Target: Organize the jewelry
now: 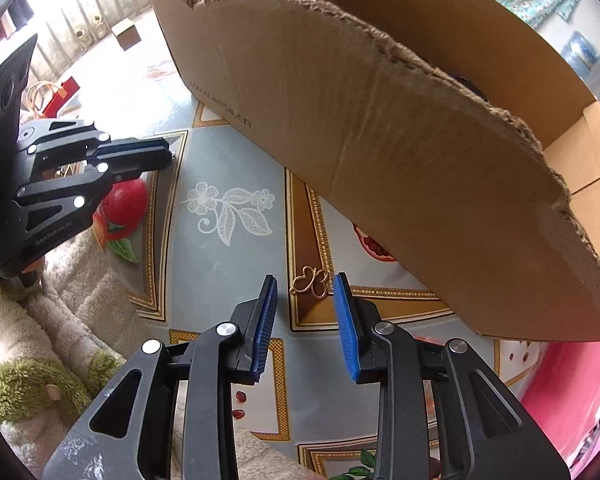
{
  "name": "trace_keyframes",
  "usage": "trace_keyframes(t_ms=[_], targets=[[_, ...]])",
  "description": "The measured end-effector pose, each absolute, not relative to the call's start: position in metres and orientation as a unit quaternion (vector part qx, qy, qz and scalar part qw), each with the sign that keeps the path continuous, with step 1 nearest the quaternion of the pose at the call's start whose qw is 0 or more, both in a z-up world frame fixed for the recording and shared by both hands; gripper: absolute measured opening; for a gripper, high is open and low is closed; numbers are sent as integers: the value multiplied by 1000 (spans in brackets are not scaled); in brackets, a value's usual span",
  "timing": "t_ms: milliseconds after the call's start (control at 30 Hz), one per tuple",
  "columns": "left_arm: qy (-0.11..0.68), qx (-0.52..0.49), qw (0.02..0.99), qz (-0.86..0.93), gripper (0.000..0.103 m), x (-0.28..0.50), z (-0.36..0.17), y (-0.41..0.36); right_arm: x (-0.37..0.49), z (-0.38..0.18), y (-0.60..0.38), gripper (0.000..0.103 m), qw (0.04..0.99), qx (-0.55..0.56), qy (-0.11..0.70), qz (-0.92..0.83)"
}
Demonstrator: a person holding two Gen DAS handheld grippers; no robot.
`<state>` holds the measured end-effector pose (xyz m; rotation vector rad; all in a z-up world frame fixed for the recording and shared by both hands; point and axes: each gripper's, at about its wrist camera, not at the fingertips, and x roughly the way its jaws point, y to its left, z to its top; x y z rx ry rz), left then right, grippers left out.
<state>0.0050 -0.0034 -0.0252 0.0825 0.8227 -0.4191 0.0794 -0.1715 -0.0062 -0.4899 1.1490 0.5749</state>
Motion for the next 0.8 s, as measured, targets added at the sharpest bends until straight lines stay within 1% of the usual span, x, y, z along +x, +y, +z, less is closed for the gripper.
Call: trace_keyframes(t_ms=[33, 100, 133, 433, 467, 500, 533, 700, 800], targets=[[397, 40, 895, -201, 5, 5, -25, -3, 80, -6, -172, 28, 770, -224, 533, 269], [397, 38, 895, -201, 5, 5, -25, -3, 82, -7, -174, 21, 766, -217, 538, 276], [397, 38, 895, -201, 5, 5, -25, -3, 82, -7, -173, 15, 767, -218, 537, 276], [397, 39, 894, -201, 5, 5, -25, -3, 84, -12, -169, 14, 773, -205, 538, 267], [397, 39, 894, -201, 5, 5, -25, -3, 85, -12, -170, 13, 773, -203, 539, 267], [397, 39, 894, -201, 5, 5, -25, -3, 88, -8, -175, 3, 772, -201, 540, 267], [397, 40, 894, -201, 5, 5, -25, -3, 88, -8, -176, 0, 773, -198, 542, 264], [397, 39, 895, -201, 5, 5, -26, -2, 90, -5, -180, 0, 775, -201, 538, 264], [397, 39, 895, -200, 5, 5, -26, -2, 86, 0, -178, 5, 779, -215, 527, 264]])
